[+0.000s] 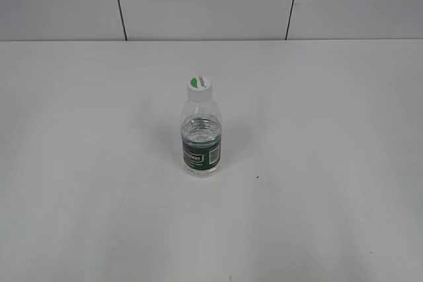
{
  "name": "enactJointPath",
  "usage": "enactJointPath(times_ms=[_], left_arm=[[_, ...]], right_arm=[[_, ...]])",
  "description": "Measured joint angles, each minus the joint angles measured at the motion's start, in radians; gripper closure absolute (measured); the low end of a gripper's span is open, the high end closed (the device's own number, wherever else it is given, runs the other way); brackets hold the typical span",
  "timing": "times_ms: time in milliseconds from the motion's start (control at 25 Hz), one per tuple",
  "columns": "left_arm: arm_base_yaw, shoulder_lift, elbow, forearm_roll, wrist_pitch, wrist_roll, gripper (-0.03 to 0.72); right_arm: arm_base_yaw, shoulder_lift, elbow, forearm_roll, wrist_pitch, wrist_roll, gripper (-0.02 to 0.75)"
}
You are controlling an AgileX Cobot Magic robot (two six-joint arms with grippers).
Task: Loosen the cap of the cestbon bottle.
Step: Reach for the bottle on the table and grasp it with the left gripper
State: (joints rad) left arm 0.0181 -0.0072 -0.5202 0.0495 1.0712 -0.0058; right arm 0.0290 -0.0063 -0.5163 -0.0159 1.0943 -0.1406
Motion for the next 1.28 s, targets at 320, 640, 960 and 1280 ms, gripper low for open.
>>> enactJointPath(times_ms=[320, 640, 960, 1280], left_arm=[[0.0, 0.0, 0.0, 0.0, 0.0, 0.0, 0.442], [0.0, 0.0, 0.0, 0.0, 0.0, 0.0, 0.442], [0.0, 0.008, -0.052, 0.068, -0.099, 0.006, 0.442], [0.0, 0.246, -0.074, 0.124, -0.362, 0.006, 0.442]], right_arm=[[0.0, 0.0, 0.0, 0.0, 0.0, 0.0, 0.305], [0.0, 0.0, 0.0, 0.0, 0.0, 0.0, 0.305], [0.0, 0.0, 0.0, 0.0, 0.0, 0.0, 0.305], [0.0, 0.0, 0.0, 0.0, 0.0, 0.0, 0.305]])
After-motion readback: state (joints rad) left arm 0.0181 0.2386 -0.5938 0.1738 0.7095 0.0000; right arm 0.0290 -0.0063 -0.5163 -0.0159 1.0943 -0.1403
